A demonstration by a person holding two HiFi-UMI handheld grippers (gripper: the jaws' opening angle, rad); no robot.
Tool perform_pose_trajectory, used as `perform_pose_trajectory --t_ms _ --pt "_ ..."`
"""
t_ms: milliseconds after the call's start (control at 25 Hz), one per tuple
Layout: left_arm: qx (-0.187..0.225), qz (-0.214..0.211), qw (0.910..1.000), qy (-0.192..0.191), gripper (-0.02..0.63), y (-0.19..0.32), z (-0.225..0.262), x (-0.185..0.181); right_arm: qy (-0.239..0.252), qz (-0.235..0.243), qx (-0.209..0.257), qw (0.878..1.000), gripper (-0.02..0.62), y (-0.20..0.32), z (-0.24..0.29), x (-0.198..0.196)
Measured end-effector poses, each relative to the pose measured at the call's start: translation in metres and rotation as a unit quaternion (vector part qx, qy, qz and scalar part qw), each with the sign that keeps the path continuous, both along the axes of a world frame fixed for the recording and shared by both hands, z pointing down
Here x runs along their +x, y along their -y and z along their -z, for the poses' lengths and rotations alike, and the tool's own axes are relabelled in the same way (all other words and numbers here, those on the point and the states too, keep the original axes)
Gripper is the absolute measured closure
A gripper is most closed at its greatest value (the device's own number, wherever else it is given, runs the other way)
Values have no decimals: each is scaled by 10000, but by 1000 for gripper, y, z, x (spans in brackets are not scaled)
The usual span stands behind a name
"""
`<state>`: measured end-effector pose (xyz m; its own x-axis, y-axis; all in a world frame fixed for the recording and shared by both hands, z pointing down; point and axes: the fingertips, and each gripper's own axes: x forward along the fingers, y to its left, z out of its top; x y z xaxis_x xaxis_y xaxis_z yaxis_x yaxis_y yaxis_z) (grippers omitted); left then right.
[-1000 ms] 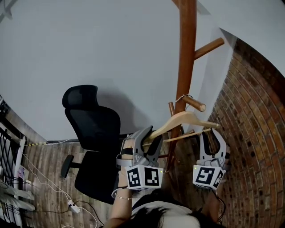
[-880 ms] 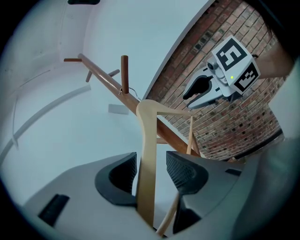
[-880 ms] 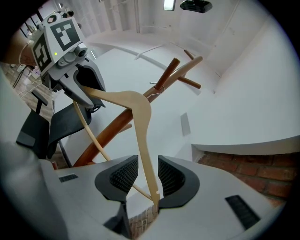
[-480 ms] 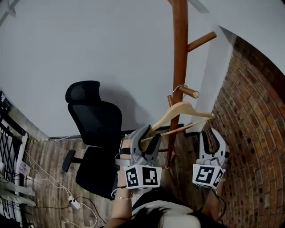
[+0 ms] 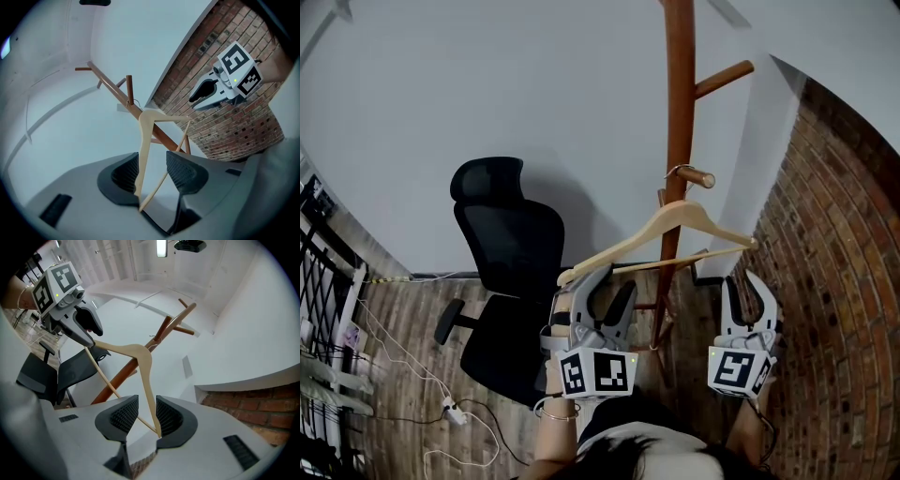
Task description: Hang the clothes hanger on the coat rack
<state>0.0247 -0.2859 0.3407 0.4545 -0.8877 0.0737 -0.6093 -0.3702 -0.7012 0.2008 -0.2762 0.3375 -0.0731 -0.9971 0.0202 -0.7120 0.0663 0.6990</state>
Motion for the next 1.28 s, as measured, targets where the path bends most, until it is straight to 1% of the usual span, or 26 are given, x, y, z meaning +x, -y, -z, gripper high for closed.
perform_pose_trajectory --t_ms 160,360,440,640,880,1040,1280 --pt "-59 55 9999 -130 417 -9 -4 -2 -44 119 -78 9999 463 -4 -7 -4" --pt "-39 81 9997 -238 463 -17 -4 -3 -13 136 23 9999 488 -11 -4 -4" --pt "-44 85 9996 -261 469 -18 -4 -3 -10 131 32 9999 491 -13 -4 -4" --pt "-56 25 9996 -280 504 -25 -5 -1 51 88 69 9999 511 -19 -4 -3" --pt "-71 -47 9997 -235 546 -42 -7 -9 170 126 37 9998 532 -35 -11 -16" --pt "-122 -85 9997 -214 557 -56 -10 -17 261 191 62 9995 541 -50 -11 -27" --pt "-145 -125 9994 -280 578 -82 -15 -24 308 114 77 9994 546 -79 -10 -33"
